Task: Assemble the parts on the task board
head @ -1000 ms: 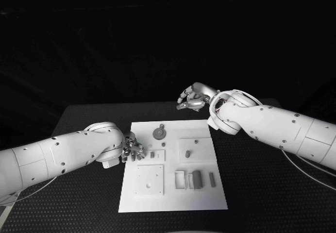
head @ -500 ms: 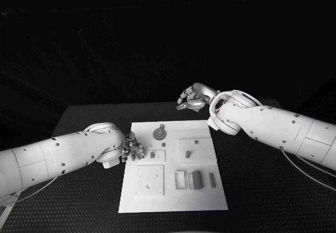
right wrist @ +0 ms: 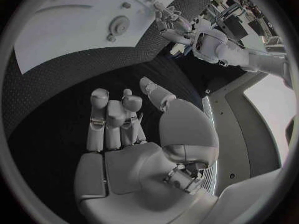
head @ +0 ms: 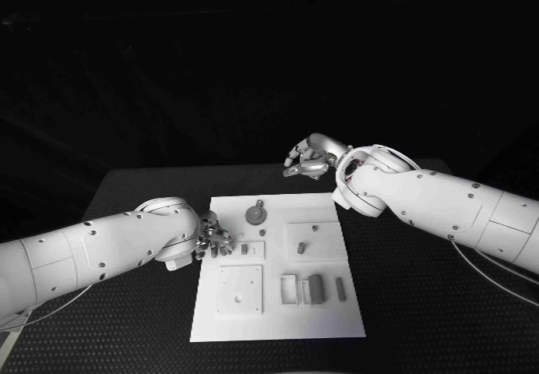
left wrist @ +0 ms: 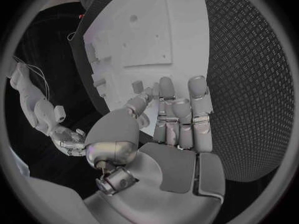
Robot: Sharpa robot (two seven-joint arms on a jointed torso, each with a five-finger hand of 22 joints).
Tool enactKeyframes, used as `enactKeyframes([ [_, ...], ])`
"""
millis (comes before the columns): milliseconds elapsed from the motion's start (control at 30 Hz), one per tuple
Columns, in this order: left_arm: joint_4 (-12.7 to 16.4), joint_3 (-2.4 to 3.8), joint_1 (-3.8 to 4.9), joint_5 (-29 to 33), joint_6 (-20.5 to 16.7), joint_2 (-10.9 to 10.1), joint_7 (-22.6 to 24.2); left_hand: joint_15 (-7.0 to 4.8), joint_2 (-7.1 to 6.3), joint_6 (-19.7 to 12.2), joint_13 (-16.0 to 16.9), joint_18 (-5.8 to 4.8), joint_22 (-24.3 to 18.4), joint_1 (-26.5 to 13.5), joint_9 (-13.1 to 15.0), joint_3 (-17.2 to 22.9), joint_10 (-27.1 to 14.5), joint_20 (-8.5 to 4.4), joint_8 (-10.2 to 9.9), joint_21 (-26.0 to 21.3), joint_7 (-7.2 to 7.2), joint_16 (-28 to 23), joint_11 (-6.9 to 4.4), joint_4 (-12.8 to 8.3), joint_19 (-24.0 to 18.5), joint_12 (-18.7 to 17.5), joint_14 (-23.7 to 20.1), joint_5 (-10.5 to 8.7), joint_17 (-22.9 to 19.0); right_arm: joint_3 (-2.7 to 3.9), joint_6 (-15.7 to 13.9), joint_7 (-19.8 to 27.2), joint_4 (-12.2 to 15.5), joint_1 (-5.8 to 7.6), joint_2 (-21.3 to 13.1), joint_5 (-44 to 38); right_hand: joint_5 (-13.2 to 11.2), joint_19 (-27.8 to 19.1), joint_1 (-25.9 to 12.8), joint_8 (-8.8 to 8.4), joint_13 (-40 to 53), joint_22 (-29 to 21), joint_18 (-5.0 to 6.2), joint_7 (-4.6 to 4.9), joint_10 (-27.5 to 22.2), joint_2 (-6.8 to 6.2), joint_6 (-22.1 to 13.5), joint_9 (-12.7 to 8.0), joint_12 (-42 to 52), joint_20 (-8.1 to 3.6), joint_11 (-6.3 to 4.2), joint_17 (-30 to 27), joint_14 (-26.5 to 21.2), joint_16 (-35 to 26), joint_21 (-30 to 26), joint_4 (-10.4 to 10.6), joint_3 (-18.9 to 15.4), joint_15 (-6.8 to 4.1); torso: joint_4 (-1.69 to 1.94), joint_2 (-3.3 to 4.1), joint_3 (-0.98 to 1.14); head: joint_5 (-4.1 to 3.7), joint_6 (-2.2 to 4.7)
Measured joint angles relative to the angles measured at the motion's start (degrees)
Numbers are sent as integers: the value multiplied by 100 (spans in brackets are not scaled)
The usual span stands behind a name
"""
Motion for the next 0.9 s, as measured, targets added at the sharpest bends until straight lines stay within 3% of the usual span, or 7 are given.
enactKeyframes([
  [433,0,4,4,-10,40,4,-17,1,14,5,-1,0,4,15,-7,-16,11,2,-3,0,-12,0,11,-16,1,0,1,-22,5,0,1,-1,0,0,-4,1,0,0,0,0,0,0,0,-1,0,0,1,-1,0,0,0,-1,0,0,0,0,0,0,3,-1,-1,-8,-9],
  [667,0,5,5,-12,42,3,-22,10,-131,19,-1,0,4,129,-25,-61,19,10,-6,0,2,0,20,14,8,0,10,-43,4,0,1,-1,0,-1,-7,2,0,0,0,0,0,0,0,-1,0,0,1,-1,0,0,0,5,0,0,0,0,0,0,4,-2,-4,-9,-9],
  [900,-2,0,0,-16,42,1,-32,-8,-371,30,-2,0,3,13,-37,-178,20,11,-6,-23,-8,-5,19,84,9,0,30,-15,4,0,1,-1,0,-1,-8,2,0,0,0,0,0,0,0,-2,-4,0,2,-2,0,0,4,4,0,0,0,0,0,0,4,-2,-4,-12,-9],
])
